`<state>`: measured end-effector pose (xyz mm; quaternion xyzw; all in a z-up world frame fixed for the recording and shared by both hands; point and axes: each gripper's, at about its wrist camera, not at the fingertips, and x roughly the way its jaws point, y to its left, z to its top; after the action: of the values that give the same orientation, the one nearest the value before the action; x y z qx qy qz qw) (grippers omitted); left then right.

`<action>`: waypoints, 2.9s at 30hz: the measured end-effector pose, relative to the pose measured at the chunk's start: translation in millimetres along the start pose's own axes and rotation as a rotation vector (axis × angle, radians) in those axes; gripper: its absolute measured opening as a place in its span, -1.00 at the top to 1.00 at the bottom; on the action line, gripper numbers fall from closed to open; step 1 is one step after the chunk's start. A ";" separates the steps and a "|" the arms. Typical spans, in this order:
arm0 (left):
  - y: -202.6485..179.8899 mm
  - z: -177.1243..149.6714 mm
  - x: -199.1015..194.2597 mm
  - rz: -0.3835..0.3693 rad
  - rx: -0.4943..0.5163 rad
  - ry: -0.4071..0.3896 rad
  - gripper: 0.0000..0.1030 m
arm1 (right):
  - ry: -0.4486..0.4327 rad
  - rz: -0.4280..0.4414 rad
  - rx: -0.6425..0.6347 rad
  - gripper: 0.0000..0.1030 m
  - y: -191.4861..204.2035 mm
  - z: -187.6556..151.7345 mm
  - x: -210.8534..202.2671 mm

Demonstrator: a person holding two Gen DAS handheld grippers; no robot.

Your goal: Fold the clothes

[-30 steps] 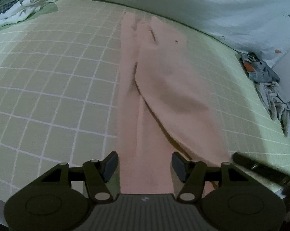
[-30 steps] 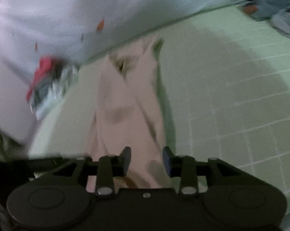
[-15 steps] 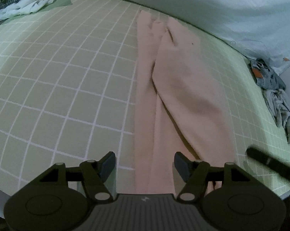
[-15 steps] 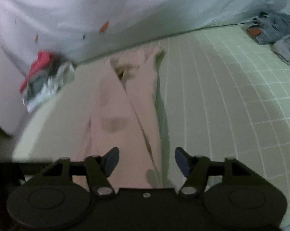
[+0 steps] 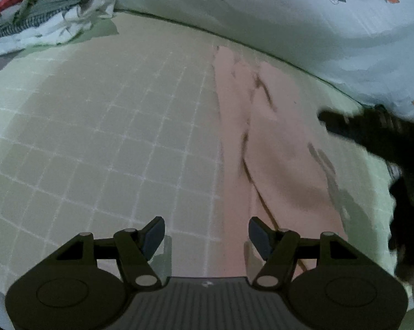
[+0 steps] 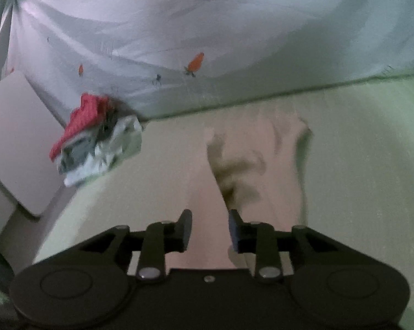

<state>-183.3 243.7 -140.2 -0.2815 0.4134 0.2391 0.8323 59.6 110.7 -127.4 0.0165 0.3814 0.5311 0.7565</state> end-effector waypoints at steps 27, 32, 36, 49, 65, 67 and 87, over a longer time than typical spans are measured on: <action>35.8 60.9 58.0 -0.054 -0.064 0.036 -0.32 | 0.015 -0.225 0.126 0.21 -22.6 -4.2 12.5; 25.4 45.6 53.9 -0.079 -0.075 0.046 -0.32 | 0.084 -0.145 0.125 0.39 -17.3 -45.7 -24.0; 13.2 25.4 48.1 -0.090 -0.054 0.064 -0.32 | 0.156 -0.129 0.110 0.39 -13.7 -73.1 -44.5; 4.7 -26.2 27.1 -0.153 -0.050 0.089 0.62 | 0.132 0.067 0.386 0.97 -43.7 -101.5 -110.9; 29.8 -52.1 13.3 -0.210 -0.137 0.175 0.12 | 0.226 -0.038 0.553 0.32 -81.9 -143.7 -127.3; 30.7 -53.5 14.9 -0.240 -0.143 0.181 0.00 | 0.228 0.009 0.594 0.31 -88.2 -148.2 -124.8; 24.3 -58.1 14.6 -0.577 -0.229 0.183 0.74 | 0.272 0.381 0.770 0.75 -72.7 -159.3 -106.6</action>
<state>-222.9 225.0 -187.8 -0.4994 0.3601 0.0119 0.7879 7.0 -68.5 -211.9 0.2968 0.6374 0.4774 0.5270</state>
